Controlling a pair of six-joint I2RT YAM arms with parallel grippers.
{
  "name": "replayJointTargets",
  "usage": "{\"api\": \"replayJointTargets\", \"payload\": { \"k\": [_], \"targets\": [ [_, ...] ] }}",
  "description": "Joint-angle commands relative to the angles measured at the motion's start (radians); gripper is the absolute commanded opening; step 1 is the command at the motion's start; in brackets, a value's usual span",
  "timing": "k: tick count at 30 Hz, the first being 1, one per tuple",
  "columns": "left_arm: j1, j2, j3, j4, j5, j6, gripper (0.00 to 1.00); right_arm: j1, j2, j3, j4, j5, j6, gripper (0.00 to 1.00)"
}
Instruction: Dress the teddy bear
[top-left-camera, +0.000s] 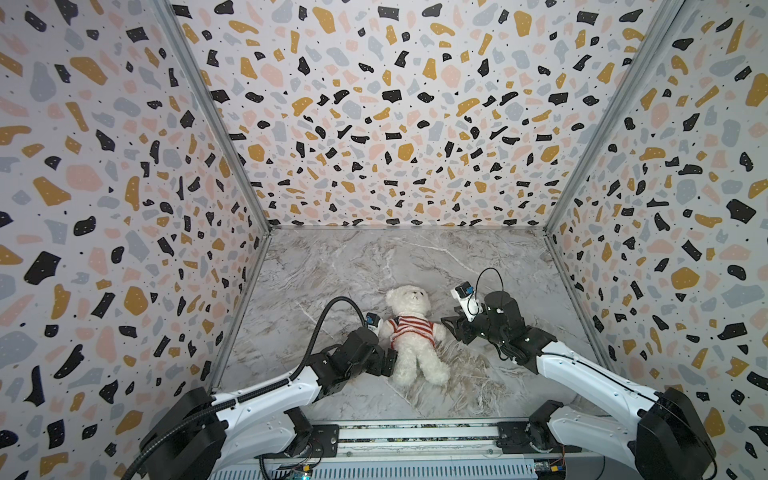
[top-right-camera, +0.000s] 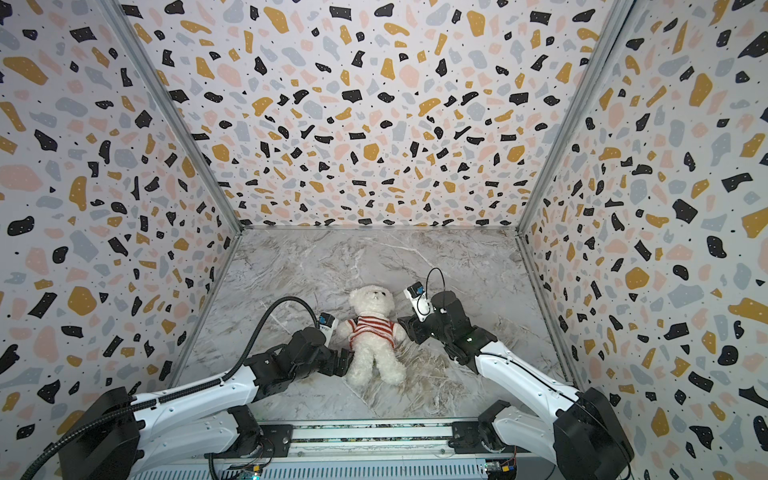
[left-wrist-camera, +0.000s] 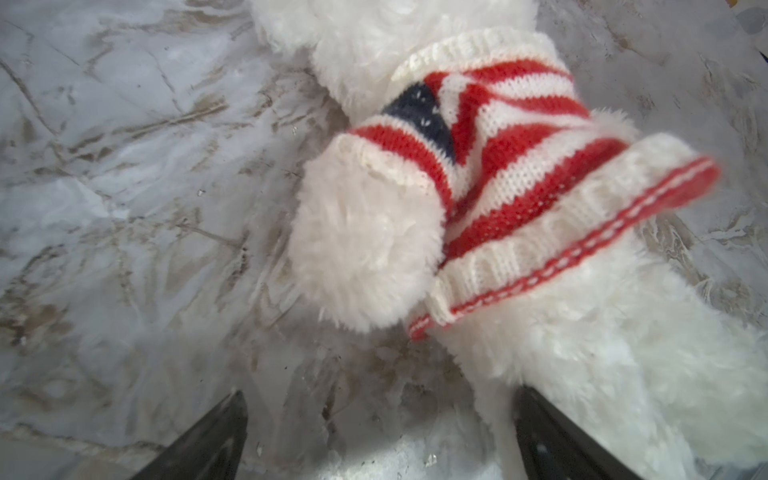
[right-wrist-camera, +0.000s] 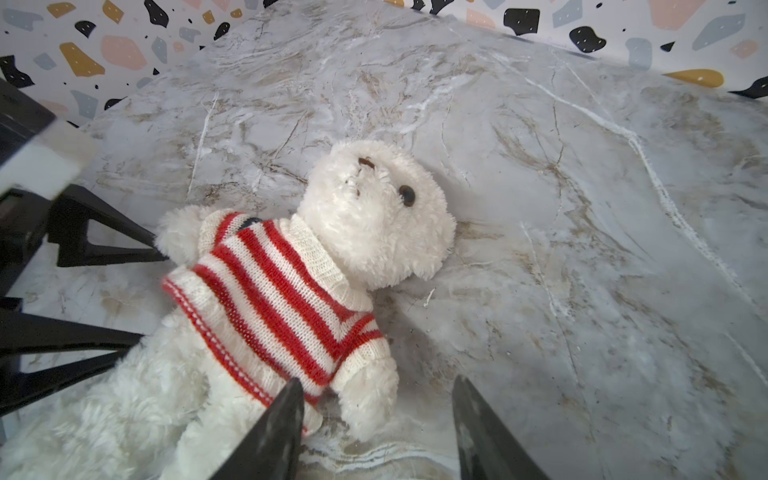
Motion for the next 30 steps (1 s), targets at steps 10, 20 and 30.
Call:
{"api": "replayJointTargets", "payload": {
  "k": [10,20,30],
  "targets": [
    [-0.023,0.010,-0.005,0.054,0.006,0.002,1.00,-0.029,-0.076,-0.032,0.020,0.034,0.024,0.59],
    [-0.024,-0.104,0.022,-0.013,-0.063,0.018,1.00,-0.082,-0.158,-0.113,0.084,0.051,0.051,0.61],
    [-0.009,-0.077,0.183,0.095,-0.044,0.004,0.74,-0.040,-0.023,-0.043,0.208,-0.058,0.066,0.45]
  ]
}}
